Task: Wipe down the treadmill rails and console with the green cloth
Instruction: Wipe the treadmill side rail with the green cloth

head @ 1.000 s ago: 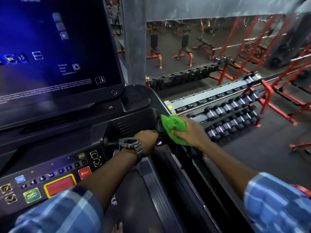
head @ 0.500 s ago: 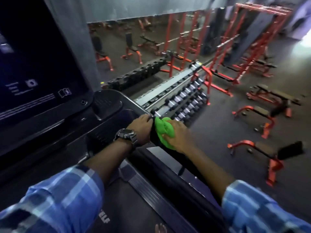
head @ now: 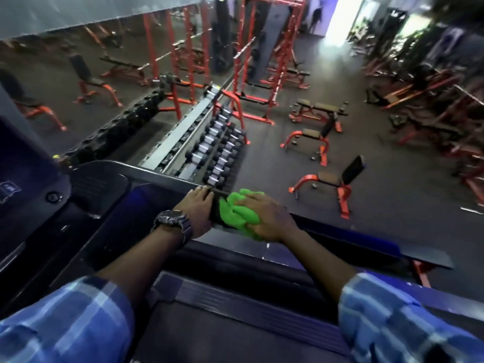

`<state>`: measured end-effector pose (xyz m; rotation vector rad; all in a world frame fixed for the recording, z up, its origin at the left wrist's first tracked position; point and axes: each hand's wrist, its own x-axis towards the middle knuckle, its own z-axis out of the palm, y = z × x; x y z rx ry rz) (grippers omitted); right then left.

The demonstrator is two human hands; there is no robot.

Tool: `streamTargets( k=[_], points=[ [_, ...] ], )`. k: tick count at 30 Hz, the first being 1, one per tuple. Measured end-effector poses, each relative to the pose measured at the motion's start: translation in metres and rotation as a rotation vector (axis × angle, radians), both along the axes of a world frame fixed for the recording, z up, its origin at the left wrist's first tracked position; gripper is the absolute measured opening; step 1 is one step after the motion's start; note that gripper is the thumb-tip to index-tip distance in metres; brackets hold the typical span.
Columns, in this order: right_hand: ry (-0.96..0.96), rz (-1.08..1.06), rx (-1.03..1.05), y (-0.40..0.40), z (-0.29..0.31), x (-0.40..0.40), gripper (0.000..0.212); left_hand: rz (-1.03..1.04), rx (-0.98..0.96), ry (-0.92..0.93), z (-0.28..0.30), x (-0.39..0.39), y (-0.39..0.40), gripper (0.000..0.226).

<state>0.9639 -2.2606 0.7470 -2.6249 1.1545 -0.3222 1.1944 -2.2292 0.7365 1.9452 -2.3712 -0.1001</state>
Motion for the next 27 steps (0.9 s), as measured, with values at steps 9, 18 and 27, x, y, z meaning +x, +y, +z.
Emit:
streamTargets(
  k=[9, 18, 27],
  points=[
    [-0.057, -0.331, 0.019, 0.0, -0.007, -0.004, 0.052, -0.242, -0.014, 0.109, -0.003, -0.046, 0.001, 0.064],
    [-0.006, -0.655, 0.066, -0.003, -0.004, -0.088, 0.053, -0.171, 0.015, 0.125, -0.008, -0.048, 0.006, 0.077],
    [-0.087, -0.458, 0.01, 0.036, -0.002, -0.148, 0.047, -0.307, -0.01, 0.099, 0.002, -0.106, -0.004, 0.079]
  ],
)
